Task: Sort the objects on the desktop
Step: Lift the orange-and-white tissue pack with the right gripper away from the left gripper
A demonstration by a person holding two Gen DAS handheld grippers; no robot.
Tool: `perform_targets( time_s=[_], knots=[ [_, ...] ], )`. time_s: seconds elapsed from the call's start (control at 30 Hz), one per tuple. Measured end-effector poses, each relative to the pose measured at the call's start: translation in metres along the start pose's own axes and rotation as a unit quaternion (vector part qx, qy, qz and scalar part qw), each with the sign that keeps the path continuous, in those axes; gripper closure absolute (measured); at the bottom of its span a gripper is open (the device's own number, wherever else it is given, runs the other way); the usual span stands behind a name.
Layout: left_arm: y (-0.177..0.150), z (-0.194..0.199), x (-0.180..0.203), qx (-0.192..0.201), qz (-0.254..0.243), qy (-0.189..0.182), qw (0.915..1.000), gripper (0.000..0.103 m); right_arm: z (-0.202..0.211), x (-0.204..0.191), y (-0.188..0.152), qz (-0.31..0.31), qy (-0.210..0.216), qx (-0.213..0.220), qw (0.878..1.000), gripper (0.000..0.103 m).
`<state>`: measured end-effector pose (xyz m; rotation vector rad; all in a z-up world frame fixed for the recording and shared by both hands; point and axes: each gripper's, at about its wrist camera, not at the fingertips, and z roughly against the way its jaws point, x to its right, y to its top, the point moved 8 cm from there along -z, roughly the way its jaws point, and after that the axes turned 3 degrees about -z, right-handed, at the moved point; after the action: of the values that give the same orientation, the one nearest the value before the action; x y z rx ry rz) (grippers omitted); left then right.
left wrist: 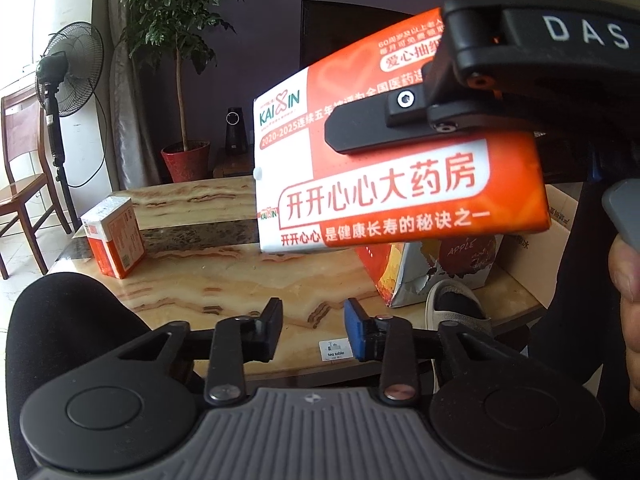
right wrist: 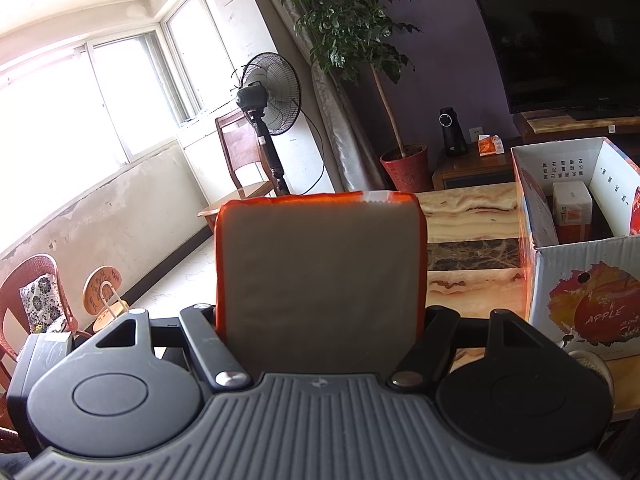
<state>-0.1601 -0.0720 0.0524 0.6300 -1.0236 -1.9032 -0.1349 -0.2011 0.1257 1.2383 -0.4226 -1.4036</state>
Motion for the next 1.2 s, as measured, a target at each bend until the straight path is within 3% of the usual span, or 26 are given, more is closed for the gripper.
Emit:
perform_targets(
  time_s=[0.23,0.5,0.8,0.9,1.2],
  knots=[
    [-0.002,0.005,0.005,-0.011,0.012,-0.012,0.9998,0.082,0.0,0.004,0.001,-0.006,-0.003,0.003,1.0,0.029],
    [0.0,0.012,0.014,-0.016,0.0,-0.012,0.9998,0.083,0.001,0.007,0.002,-0.011,-0.004,0.004,1.0,0.029],
    [0.02,0.042,0.031,0.016,-0.019,-0.023,0.9994,0.083,0.002,0.01,0.002,-0.016,-0.006,0.005,1.0,0.029],
    [0.025,0.049,0.034,0.02,-0.022,-0.017,0.9994,0.088,0.003,0.011,0.002,-0.019,-0.006,0.006,1.0,0.029],
    [0.022,0.049,0.035,0.005,-0.022,-0.01,0.9997,0.091,0.003,0.014,0.003,-0.025,-0.007,0.007,1.0,0.029]
  ],
)
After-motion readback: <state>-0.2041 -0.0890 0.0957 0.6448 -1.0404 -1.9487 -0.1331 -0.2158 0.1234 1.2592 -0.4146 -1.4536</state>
